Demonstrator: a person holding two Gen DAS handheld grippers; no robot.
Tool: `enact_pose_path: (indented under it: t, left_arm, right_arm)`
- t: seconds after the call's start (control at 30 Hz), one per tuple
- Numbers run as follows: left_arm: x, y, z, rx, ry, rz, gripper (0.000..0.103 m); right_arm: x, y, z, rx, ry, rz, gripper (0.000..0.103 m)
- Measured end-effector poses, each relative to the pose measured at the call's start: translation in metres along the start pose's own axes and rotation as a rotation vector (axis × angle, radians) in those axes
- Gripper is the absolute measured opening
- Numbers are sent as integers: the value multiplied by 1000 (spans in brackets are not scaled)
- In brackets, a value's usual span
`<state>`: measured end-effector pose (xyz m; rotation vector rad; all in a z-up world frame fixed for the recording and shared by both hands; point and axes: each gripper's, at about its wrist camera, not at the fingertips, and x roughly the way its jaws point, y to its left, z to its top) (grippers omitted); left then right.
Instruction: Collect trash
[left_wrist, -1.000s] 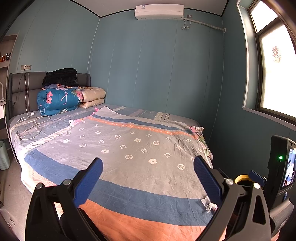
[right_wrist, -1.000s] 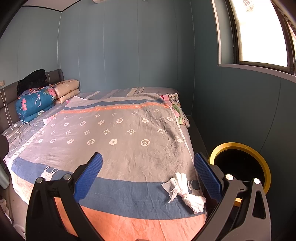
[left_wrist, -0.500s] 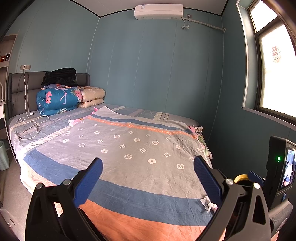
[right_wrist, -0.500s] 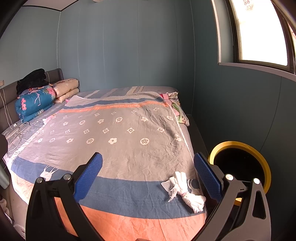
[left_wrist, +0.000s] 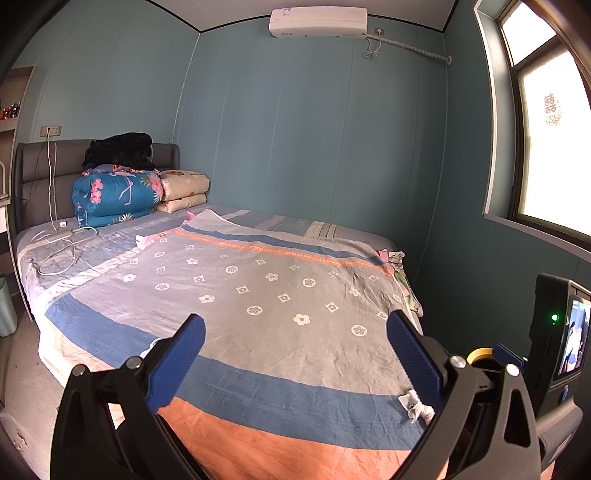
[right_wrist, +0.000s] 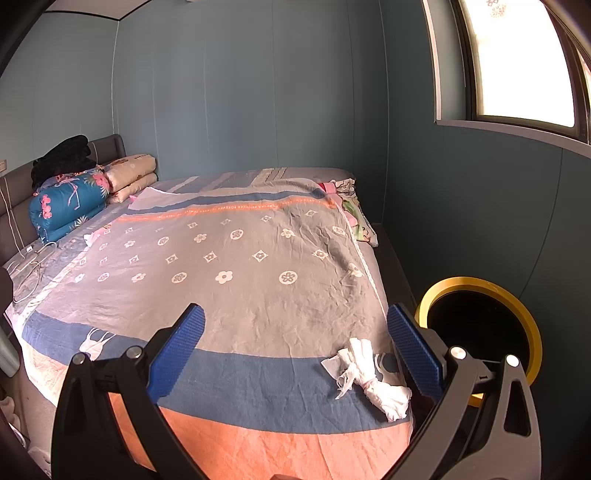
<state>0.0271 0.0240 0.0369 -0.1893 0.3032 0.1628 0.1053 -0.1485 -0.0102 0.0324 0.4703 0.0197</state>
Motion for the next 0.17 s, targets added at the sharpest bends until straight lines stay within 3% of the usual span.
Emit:
enact_pose_path:
  t: [0.17]
  left_arm:
    - [1,1,-2,-3,5,2,95]
  right_arm:
    - [0,0,0,0,2,0,95]
